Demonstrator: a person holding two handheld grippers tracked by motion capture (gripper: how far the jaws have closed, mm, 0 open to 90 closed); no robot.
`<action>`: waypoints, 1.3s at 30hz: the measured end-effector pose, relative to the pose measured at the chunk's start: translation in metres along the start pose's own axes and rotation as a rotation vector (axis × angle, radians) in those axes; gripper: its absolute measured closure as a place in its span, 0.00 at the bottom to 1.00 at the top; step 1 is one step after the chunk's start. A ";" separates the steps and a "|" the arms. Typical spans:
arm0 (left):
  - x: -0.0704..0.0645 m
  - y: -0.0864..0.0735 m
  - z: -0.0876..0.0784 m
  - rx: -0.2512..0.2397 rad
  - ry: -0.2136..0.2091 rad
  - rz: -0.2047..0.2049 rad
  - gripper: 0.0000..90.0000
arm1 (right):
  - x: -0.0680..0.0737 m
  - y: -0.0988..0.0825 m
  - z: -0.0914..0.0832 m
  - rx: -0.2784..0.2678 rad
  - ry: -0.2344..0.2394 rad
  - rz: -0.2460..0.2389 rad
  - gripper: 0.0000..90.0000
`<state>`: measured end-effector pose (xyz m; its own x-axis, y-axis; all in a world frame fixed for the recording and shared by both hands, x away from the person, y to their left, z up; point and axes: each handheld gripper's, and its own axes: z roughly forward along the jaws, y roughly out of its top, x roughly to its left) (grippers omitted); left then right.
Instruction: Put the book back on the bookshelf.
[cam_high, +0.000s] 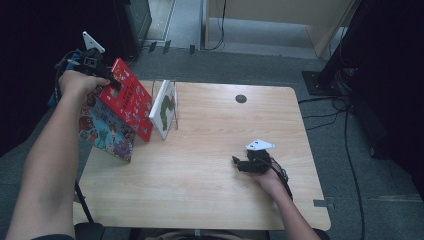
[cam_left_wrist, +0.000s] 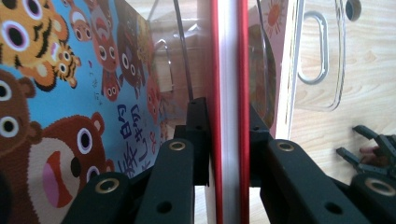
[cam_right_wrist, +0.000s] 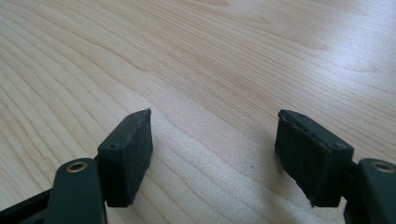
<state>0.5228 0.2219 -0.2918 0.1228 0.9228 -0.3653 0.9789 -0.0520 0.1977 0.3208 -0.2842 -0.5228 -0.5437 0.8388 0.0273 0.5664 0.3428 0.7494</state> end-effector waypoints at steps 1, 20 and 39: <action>0.000 0.000 0.000 -0.007 0.002 -0.003 0.89 | 0.000 0.000 0.000 0.000 0.000 0.000 0.30; 0.002 0.000 0.000 -0.041 -0.017 -0.007 0.87 | 0.000 0.000 0.000 0.000 0.000 0.000 0.30; 0.004 -0.003 -0.020 -0.073 -0.031 -0.025 0.58 | 0.000 0.000 0.000 0.000 0.000 0.000 0.30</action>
<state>0.5172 0.2331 -0.2756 0.1043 0.9111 -0.3987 0.9674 0.0002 0.2534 0.3207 -0.2842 -0.5228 -0.5434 0.8391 0.0271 0.5663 0.3425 0.7496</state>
